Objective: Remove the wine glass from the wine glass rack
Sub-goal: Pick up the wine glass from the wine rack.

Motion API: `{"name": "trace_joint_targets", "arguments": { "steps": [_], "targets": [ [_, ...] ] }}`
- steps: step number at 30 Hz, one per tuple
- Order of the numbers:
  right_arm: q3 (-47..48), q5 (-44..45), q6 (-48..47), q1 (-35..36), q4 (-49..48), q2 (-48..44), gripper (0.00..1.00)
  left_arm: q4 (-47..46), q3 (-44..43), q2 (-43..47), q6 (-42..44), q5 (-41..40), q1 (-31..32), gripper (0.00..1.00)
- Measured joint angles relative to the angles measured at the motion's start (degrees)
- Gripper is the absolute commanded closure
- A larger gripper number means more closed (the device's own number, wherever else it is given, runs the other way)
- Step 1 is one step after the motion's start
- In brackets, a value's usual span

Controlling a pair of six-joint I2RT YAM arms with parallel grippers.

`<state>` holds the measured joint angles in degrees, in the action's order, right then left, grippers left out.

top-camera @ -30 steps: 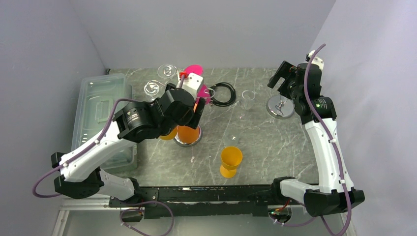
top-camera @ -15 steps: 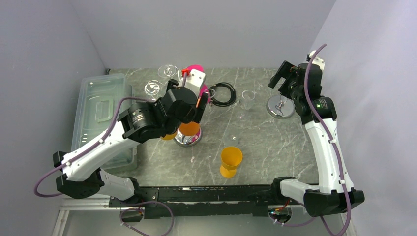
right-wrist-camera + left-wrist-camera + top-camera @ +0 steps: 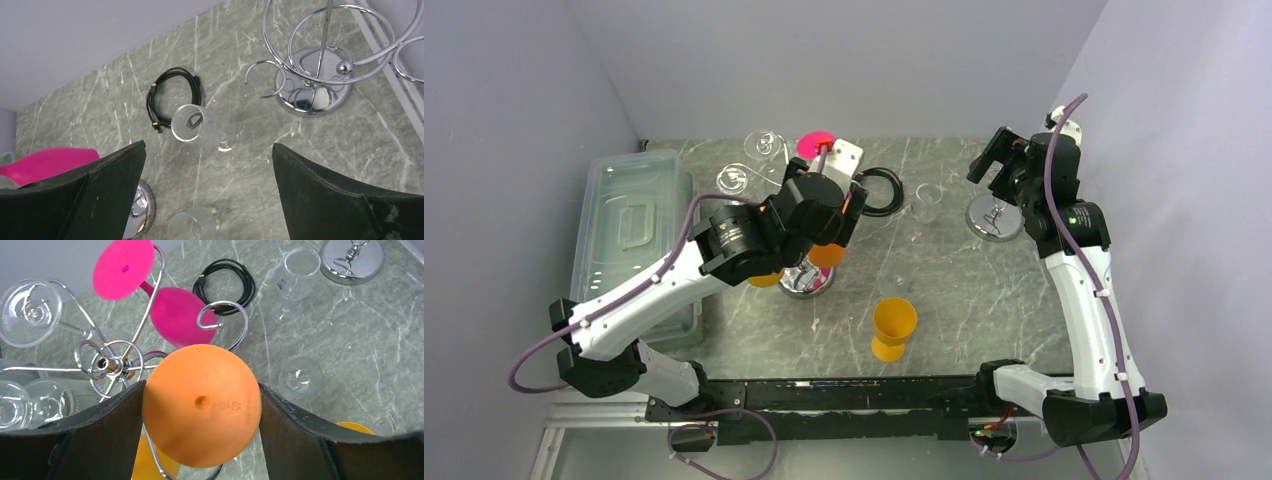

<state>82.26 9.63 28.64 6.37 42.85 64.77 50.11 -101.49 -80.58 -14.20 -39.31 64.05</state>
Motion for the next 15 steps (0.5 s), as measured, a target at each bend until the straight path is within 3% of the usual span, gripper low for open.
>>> {"name": "trace_joint_targets", "arguments": {
  "steps": [9, 15],
  "targets": [
    [-0.61, -2.82, 0.07, 0.00, -0.31, -0.31, 0.00, -0.09, -0.83, -1.20, -0.04, 2.91, -0.11, 0.45],
    [-3.21, -10.43, 0.79, 0.00, -1.40, -1.53, 0.00, -0.11, -3.45, -1.88, -0.57, 7.39, -0.13, 0.45]
  ]
}}
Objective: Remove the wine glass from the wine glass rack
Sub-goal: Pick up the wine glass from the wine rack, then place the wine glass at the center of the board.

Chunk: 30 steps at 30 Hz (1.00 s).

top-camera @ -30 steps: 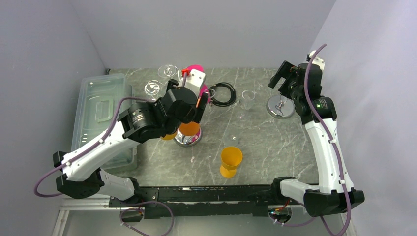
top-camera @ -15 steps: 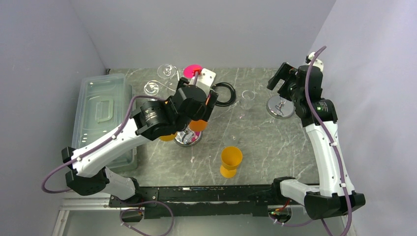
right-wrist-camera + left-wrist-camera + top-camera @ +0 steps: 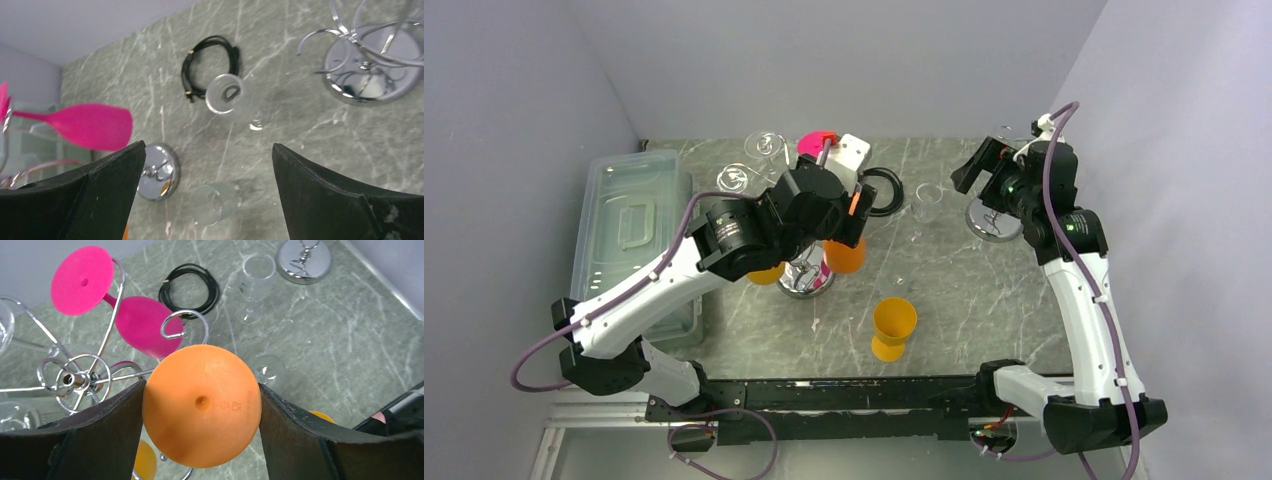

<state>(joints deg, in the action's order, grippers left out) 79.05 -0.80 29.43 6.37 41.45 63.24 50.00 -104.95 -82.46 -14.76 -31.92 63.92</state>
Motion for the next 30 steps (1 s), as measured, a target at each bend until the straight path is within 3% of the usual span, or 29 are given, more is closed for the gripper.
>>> {"name": "trace_joint_targets", "arguments": {
  "steps": [6, 14, 23, 30],
  "targets": [
    [-1.51, -7.45, 2.03, 0.04, -0.09, -3.89, 0.00, -0.79, -2.40, -0.94, -2.14, 6.47, -1.64, 0.46],
    [-6.93, -16.37, 8.85, -1.07, -5.90, -11.98, 0.00, -4.83, -8.72, -6.03, -6.16, 19.39, -8.81, 0.47],
    [-18.95, -33.44, 22.77, -13.29, -23.15, -13.81, 0.00, -10.56, -14.56, -9.51, -12.00, 31.39, -17.42, 0.47],
    [-26.32, -41.59, 35.23, -14.05, -39.52, -13.68, 0.01, -16.70, -14.93, -11.32, -19.41, 40.30, -25.14, 0.48]
  ]
}}
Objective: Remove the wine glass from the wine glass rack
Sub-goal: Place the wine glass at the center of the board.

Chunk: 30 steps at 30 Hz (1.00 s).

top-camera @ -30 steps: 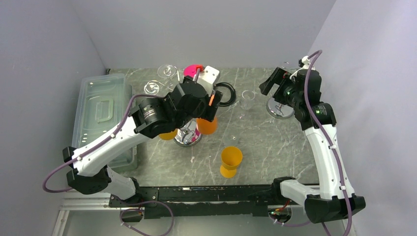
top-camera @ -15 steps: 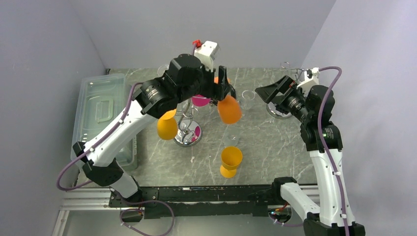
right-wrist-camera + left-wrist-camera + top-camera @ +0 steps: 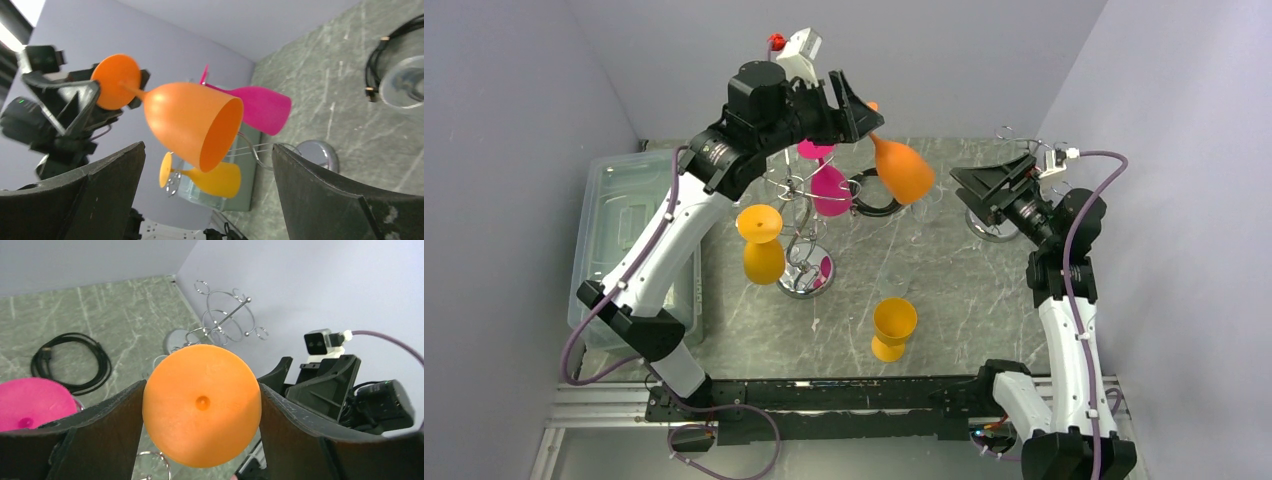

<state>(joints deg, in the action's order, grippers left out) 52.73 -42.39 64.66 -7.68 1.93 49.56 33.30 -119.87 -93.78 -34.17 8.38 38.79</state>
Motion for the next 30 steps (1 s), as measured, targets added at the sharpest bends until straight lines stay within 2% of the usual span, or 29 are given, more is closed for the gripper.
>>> {"name": "trace_joint_targets", "arguments": {
  "steps": [3, 5, 6, 14, 22, 24, 26, 28, 30],
  "targets": [
    [-0.90, -1.46, 3.48, 0.26, -5.49, 0.26, 0.04, -2.25, 0.00, -1.03, -3.21, 3.48, -2.08, 0.49],
    [-0.94, -1.62, 5.01, 1.09, -8.33, 0.61, 0.10, -3.63, 0.00, -1.57, -5.09, 5.25, -3.13, 0.49],
    [-0.94, -1.66, 6.43, 3.02, -11.52, 1.27, 0.16, -5.38, 0.00, -2.12, -7.56, 7.30, -4.20, 0.49],
    [-0.94, 0.04, 8.61, 9.55, -16.26, 4.15, 0.31, -10.34, 0.76, -3.13, -13.40, 11.98, -5.75, 0.49],
    [-0.94, 2.95, 11.61, 12.35, -22.36, 6.21, 0.57, -13.22, 4.55, -3.15, -17.16, 14.03, -6.73, 0.50],
    [-0.94, 3.65, 12.20, 12.66, -23.63, 6.27, 0.68, -14.27, 5.66, -3.13, -18.05, 14.36, -6.97, 0.49],
    [-0.94, 4.52, 12.72, 12.96, -24.52, 6.27, 0.82, -15.58, 7.08, -3.04, -19.34, 14.62, -7.19, 0.44],
    [-0.94, 5.35, 13.44, 13.09, -24.81, 6.45, 1.00, -17.66, 9.25, -2.49, -21.27, 15.23, -7.61, 0.35],
    [-0.94, 5.51, 13.86, 13.40, -25.73, 6.69, 1.00, -18.58, 10.80, -1.90, -22.60, 15.32, -8.02, 0.21]
  ]
}}
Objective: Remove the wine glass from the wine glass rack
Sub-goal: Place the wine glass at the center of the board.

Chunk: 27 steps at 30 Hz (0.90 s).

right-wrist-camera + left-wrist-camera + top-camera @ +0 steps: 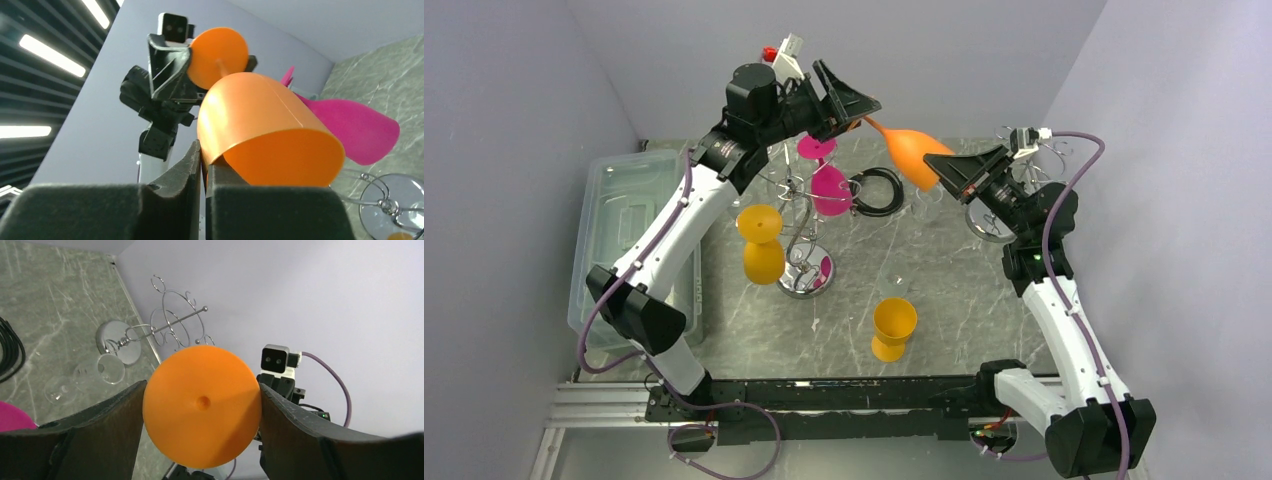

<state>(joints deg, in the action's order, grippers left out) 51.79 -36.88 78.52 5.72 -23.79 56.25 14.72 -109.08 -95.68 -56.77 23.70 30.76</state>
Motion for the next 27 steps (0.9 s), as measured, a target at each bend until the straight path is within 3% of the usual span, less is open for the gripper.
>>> {"name": "trace_joint_targets", "arguments": {
  "steps": [4, 15, 27],
  "targets": [
    [1.01, 1.14, -0.46, 0.83, -0.02, -0.81, 1.00, 0.11, 1.05, 0.20, -0.50, 0.70, -0.57, 0.01],
    [16.39, 9.99, -17.35, 0.68, 25.24, -4.57, 1.00, 3.06, 0.90, 4.17, 8.61, 0.66, -0.57, 0.01],
    [39.82, 20.70, -39.63, 0.68, 67.73, -2.51, 1.00, 13.20, -1.86, 8.57, 23.93, -1.66, -0.09, 0.00]
  ]
}}
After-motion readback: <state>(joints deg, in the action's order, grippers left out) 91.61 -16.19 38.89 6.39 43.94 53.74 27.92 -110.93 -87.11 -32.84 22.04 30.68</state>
